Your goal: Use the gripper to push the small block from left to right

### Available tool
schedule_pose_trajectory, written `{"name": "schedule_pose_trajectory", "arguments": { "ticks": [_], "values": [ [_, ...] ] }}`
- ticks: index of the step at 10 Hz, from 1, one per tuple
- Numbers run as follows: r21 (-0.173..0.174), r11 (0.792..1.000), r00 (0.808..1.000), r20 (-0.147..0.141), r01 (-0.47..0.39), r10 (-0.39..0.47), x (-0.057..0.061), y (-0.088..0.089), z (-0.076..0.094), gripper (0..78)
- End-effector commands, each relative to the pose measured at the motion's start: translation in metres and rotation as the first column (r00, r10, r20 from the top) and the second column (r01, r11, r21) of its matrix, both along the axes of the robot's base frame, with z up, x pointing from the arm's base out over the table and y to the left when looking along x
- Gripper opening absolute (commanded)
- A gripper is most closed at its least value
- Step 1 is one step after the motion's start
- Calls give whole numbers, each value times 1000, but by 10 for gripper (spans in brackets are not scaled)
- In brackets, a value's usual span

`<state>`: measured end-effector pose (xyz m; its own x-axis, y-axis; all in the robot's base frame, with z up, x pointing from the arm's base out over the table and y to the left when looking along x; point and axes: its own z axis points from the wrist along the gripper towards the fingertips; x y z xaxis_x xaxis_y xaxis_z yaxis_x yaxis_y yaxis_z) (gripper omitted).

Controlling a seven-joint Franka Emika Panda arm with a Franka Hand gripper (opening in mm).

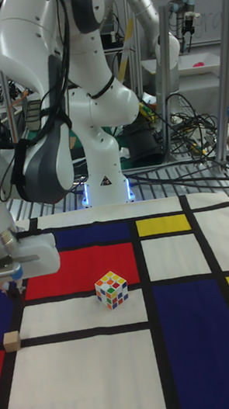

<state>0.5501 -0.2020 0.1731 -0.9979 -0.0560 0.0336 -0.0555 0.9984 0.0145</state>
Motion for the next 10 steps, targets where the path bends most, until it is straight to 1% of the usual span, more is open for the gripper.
{"name": "schedule_pose_trajectory", "arguments": {
  "ticks": [1,3,6,7,9,10],
  "values": [
    [-13,1000,1000,-2,28,-28,1,-1,1,0],
    [-13,999,999,1,39,-39,1,-1,1,0],
    [-10,999,999,-3,34,-34,1,-1,1,0],
    [-3,1000,1000,-13,20,-20,1,-1,1,0],
    [-4,1000,1000,-12,25,-25,1,-1,1,0],
    [7,1000,1000,-10,18,-18,3,-3,0,0]
  ]
}}
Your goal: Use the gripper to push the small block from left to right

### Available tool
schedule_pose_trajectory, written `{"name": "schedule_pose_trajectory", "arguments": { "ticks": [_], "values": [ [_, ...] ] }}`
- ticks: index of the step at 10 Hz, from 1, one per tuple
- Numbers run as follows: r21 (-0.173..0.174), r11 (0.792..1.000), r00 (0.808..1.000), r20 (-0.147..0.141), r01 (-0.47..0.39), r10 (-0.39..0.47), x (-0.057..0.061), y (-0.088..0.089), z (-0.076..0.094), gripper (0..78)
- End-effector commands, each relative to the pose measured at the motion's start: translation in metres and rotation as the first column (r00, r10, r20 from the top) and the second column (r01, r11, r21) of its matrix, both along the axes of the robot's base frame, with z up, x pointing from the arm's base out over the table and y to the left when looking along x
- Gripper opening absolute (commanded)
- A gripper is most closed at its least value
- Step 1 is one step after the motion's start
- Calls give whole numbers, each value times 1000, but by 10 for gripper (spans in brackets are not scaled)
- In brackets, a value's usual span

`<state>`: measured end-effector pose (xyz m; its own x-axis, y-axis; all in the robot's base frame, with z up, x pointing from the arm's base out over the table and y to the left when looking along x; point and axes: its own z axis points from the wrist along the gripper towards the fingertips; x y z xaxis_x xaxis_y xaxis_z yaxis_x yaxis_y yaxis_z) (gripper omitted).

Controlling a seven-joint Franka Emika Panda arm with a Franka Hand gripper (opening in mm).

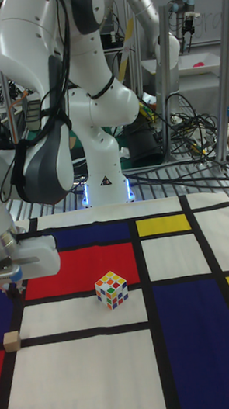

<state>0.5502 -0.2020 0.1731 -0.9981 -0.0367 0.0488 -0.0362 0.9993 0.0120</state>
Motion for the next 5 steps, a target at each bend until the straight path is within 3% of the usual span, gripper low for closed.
{"name": "schedule_pose_trajectory", "arguments": {
  "ticks": [1,2,3,5],
  "values": [
    [21,1000,1000,8,-2,2,8,-8,-5,0],
    [43,999,1000,9,-8,8,18,-19,-14,0],
    [38,999,1000,3,-5,5,26,-28,-22,0],
    [-1,1000,1000,2,-12,12,41,-46,-34,0]
  ]
}}
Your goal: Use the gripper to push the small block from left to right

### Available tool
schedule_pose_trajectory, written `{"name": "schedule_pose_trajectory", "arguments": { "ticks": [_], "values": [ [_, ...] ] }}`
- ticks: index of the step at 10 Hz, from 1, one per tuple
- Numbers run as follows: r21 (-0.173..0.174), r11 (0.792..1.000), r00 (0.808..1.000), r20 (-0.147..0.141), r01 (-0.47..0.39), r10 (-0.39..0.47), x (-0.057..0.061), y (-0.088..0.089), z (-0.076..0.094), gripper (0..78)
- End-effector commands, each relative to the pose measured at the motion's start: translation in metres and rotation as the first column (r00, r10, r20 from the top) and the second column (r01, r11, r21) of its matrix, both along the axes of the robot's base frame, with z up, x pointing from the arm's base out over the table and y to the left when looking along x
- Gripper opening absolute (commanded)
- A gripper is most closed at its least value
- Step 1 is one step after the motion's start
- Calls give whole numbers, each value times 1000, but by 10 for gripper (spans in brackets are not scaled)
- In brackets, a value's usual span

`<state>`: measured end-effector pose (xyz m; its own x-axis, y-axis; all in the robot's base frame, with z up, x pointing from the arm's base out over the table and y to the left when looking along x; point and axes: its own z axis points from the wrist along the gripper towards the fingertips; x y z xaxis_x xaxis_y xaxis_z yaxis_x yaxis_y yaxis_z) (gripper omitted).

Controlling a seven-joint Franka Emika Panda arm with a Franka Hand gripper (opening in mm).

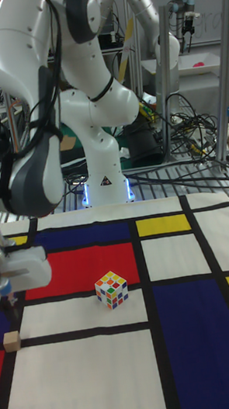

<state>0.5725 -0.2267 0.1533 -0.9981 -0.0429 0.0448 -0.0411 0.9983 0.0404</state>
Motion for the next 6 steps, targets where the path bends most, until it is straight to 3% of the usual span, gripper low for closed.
{"name": "schedule_pose_trajectory", "arguments": {
  "ticks": [1,4,5,6],
  "values": [
    [-56,998,1000,-22,-7,6,24,-32,-20,0],
    [-146,989,1000,-28,11,-15,27,-51,-32,0],
    [-194,981,999,-31,1,-8,26,-56,-36,0],
    [-203,979,1000,-30,0,-6,25,-57,-37,0]
  ]
}}
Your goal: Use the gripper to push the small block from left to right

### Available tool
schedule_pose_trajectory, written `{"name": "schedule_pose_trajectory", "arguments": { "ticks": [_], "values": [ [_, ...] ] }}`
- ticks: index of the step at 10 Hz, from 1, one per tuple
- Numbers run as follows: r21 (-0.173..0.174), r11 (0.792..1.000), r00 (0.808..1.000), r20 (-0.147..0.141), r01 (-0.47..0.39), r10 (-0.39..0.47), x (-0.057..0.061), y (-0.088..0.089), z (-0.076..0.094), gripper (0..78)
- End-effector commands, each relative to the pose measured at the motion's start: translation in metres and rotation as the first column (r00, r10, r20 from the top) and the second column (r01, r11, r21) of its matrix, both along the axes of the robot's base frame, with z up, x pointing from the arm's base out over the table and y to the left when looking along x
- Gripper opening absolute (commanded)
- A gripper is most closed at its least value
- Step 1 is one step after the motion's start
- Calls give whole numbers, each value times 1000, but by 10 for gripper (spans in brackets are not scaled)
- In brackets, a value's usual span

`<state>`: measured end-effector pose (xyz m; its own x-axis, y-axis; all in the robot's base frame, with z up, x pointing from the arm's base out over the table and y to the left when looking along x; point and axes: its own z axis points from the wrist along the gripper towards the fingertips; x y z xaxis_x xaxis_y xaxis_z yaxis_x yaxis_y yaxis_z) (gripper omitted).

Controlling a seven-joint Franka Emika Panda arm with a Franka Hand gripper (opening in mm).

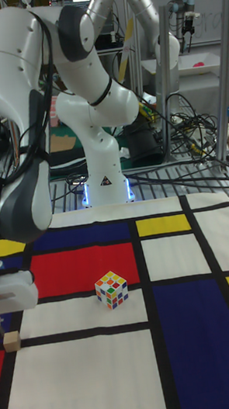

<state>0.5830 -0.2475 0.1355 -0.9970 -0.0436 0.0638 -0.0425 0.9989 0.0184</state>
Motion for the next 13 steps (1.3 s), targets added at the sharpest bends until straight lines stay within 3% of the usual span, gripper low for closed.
{"name": "schedule_pose_trajectory", "arguments": {
  "ticks": [1,3,6,9,12,13],
  "values": [
    [-180,984,1000,-7,6,-7,7,-42,-28,0],
    [-195,981,1000,-14,18,-22,-3,-43,-36,0],
    [-215,976,999,-18,44,-49,-29,-41,-49,0],
    [-207,977,998,-27,50,-57,-29,-41,-49,0],
    [-151,987,998,-28,55,-60,-29,-40,-50,0],
    [-156,986,998,-27,56,-61,-28,-39,-53,0]
  ]
}}
